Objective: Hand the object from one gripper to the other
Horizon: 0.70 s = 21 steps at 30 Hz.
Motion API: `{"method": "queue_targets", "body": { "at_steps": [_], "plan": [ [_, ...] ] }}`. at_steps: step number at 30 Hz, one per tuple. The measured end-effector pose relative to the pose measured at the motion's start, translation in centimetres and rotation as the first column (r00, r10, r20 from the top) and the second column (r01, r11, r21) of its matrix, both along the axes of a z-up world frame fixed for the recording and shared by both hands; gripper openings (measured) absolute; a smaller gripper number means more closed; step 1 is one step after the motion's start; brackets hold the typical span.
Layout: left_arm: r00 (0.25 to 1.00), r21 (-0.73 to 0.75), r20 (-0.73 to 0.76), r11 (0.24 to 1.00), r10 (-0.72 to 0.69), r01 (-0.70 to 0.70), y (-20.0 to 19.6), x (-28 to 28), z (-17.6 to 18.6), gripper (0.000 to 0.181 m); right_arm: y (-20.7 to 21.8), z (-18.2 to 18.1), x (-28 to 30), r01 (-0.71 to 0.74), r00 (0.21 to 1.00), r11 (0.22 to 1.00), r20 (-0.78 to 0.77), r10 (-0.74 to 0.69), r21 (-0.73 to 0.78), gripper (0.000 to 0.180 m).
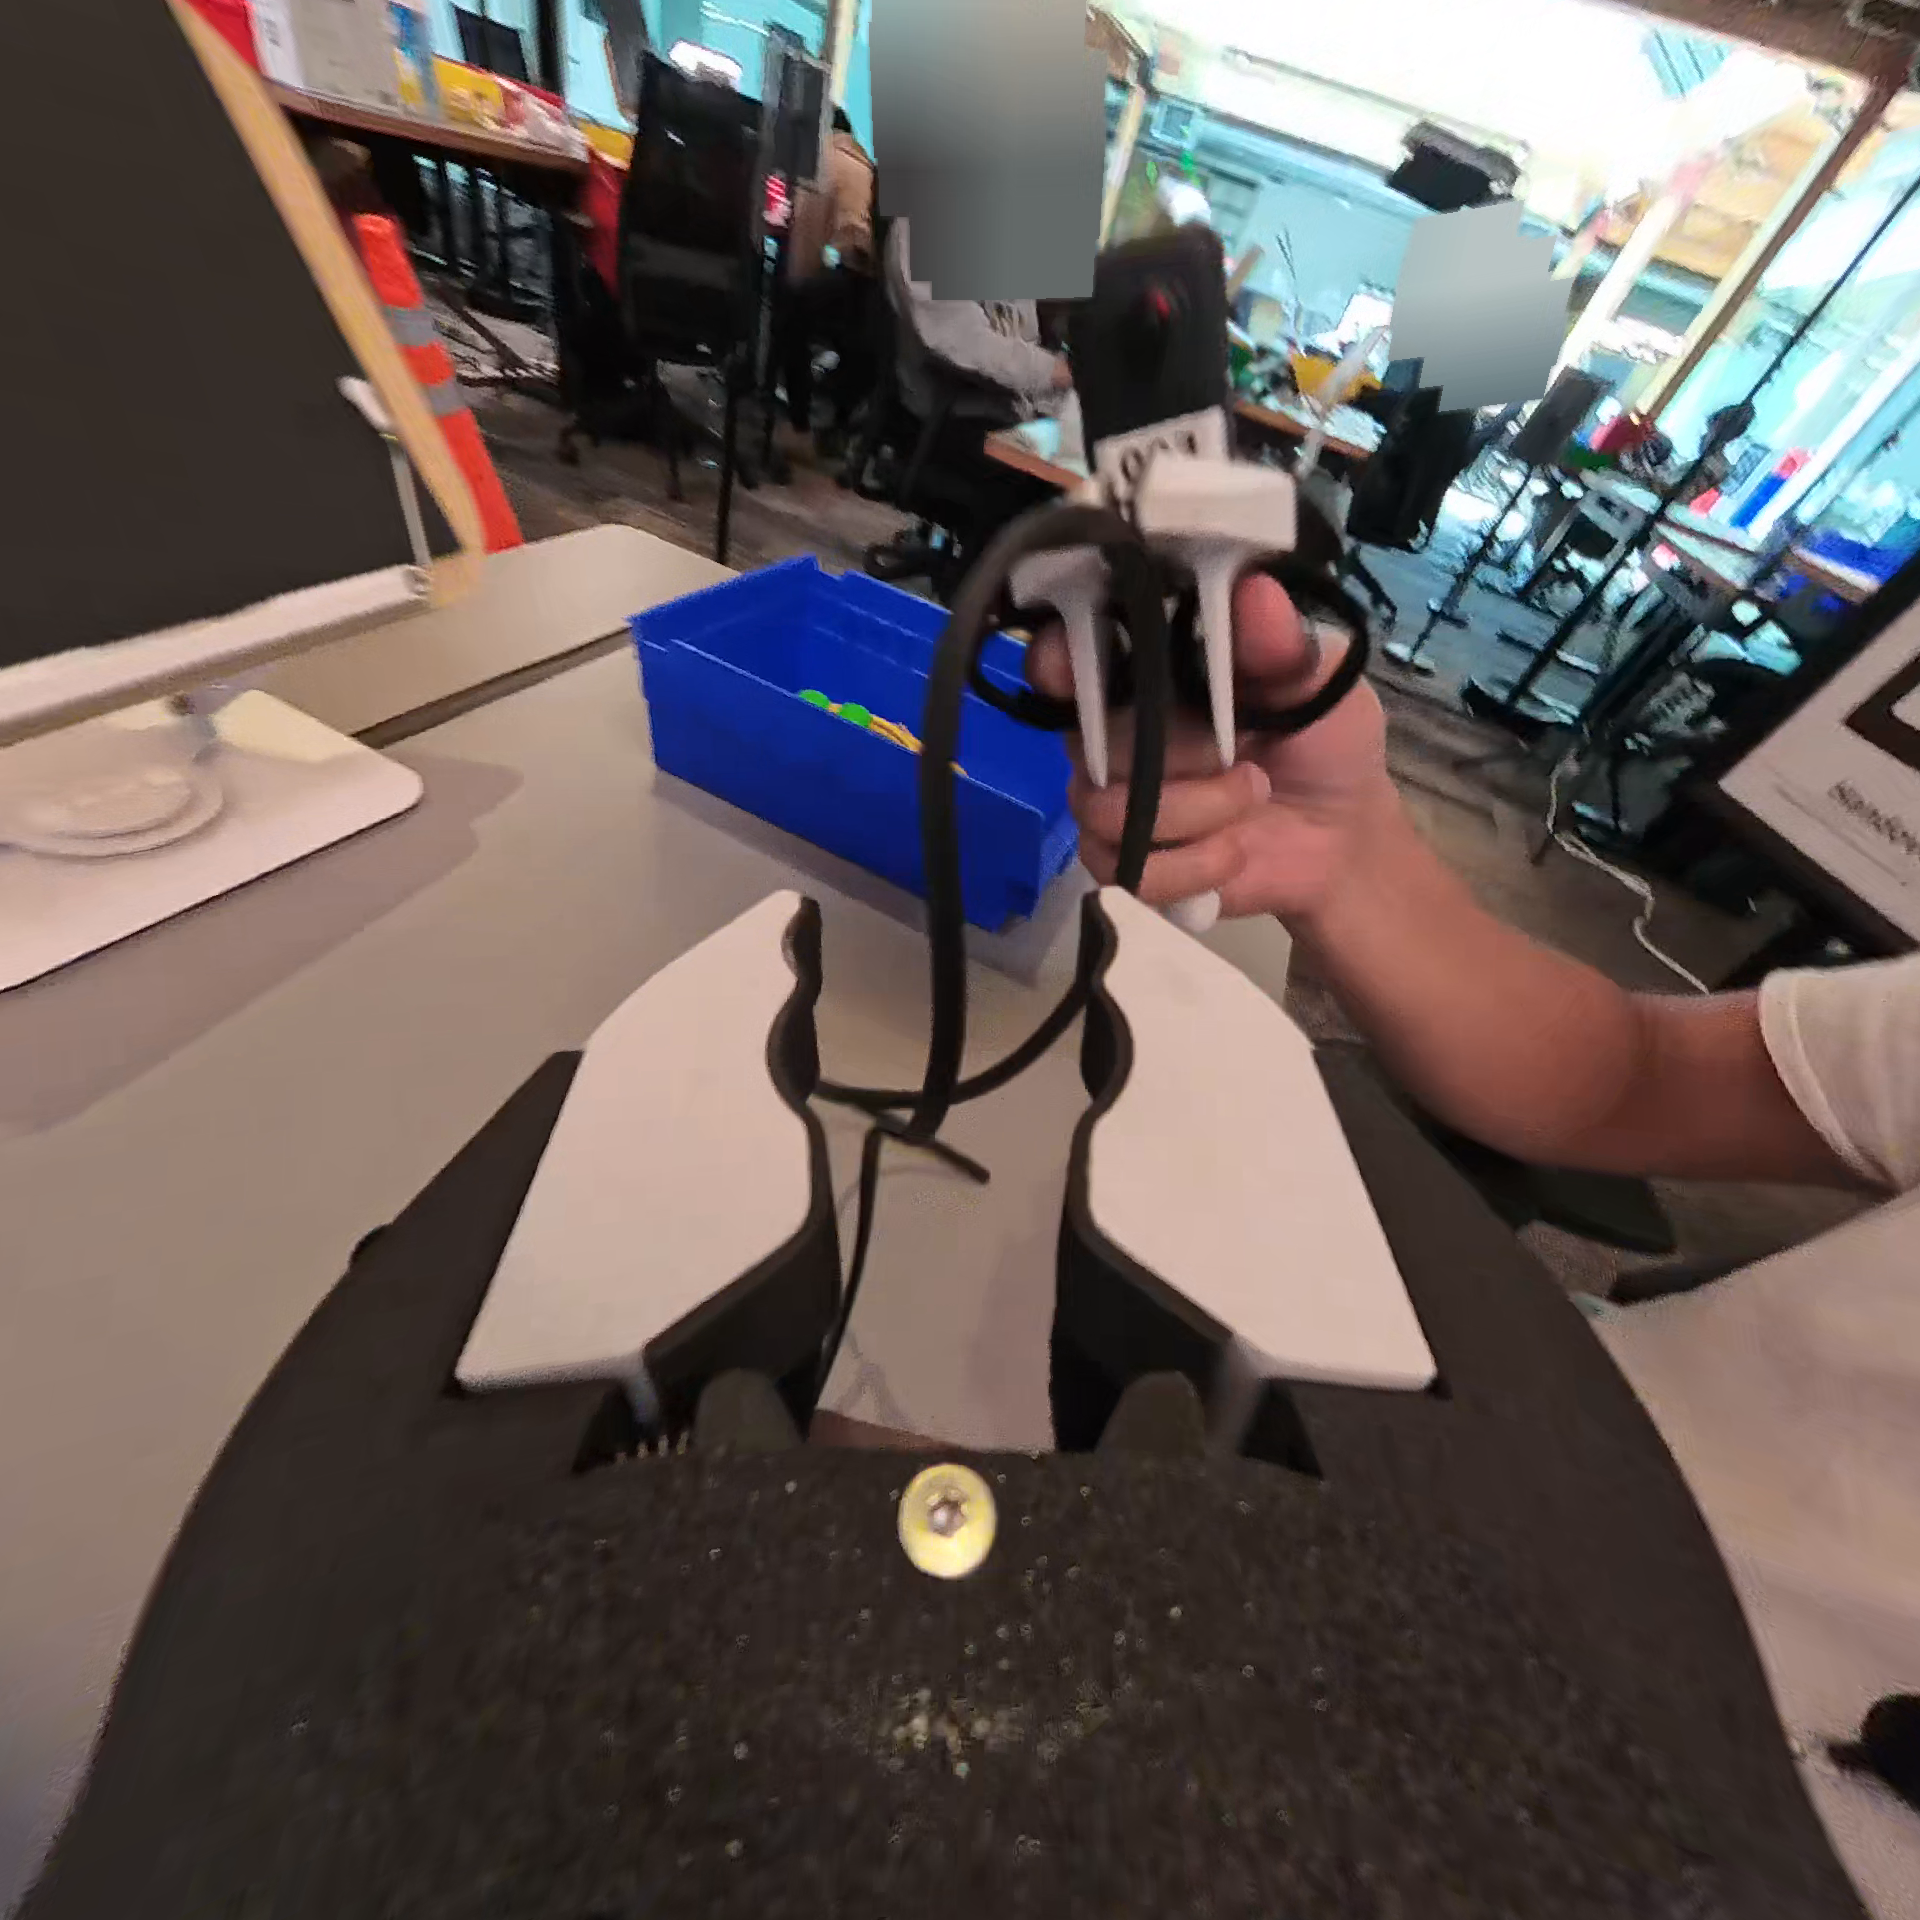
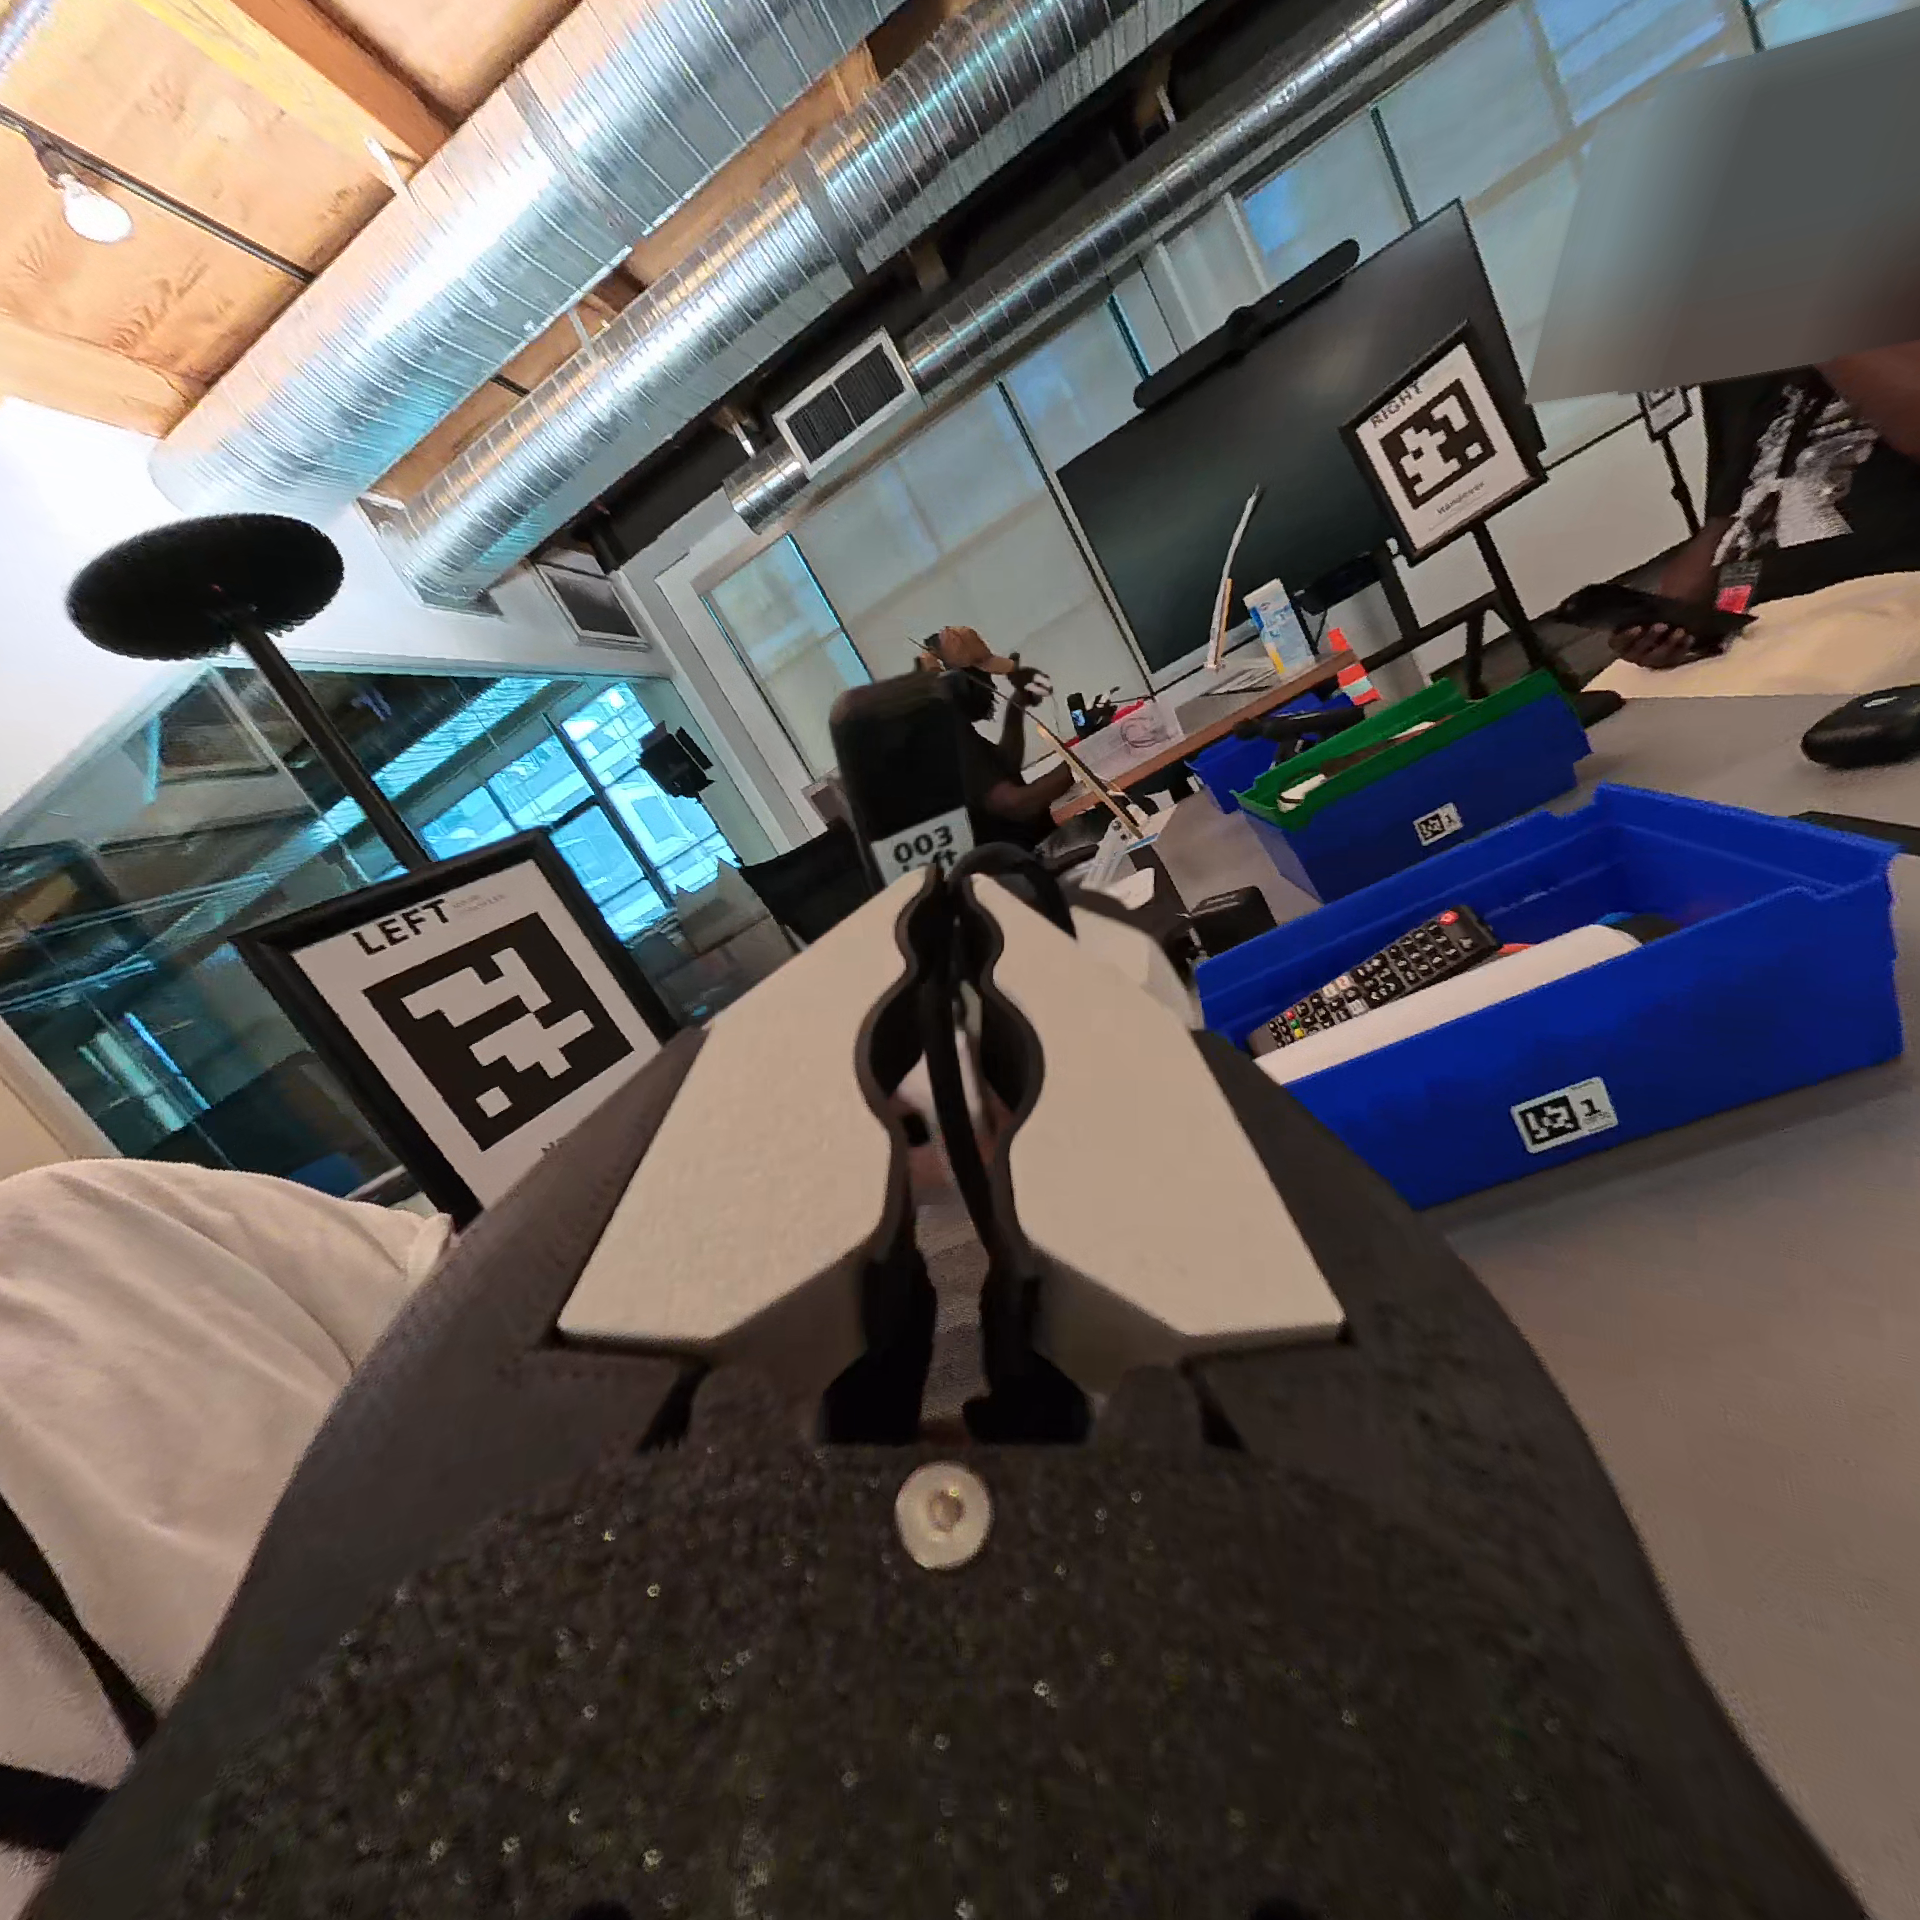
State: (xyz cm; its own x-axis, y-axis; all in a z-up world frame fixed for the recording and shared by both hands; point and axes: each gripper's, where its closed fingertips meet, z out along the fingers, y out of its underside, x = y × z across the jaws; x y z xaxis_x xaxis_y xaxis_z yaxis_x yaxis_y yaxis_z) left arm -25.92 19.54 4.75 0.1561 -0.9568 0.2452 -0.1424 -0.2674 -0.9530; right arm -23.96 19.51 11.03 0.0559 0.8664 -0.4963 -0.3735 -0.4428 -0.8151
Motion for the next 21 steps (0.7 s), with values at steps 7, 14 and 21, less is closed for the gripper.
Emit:
{"method": "queue_targets", "body": {
  "at_steps": [7,14,21],
  "plan": [
    [0.990,0.117,-0.019,0.984,0.139,-0.136,0.5,1.3,0.4,0.056,0.1,1.2,1.0,0.145,0.985,0.986,0.085,-0.152,0.076,0.000],
    [0.964,0.182,0.134,0.951,0.228,-0.250,-1.3,-0.5,5.6,0.043,0.5,2.0,2.4,0.241,0.958,0.963,0.129,-0.255,0.120,0.000],
    [0.992,0.052,-0.080,0.994,0.097,-0.093,-3.2,5.6,-1.8,0.030,0.1,1.7,1.2,0.213,0.963,0.971,0.145,-0.227,0.109,0.001]
  ]
}}
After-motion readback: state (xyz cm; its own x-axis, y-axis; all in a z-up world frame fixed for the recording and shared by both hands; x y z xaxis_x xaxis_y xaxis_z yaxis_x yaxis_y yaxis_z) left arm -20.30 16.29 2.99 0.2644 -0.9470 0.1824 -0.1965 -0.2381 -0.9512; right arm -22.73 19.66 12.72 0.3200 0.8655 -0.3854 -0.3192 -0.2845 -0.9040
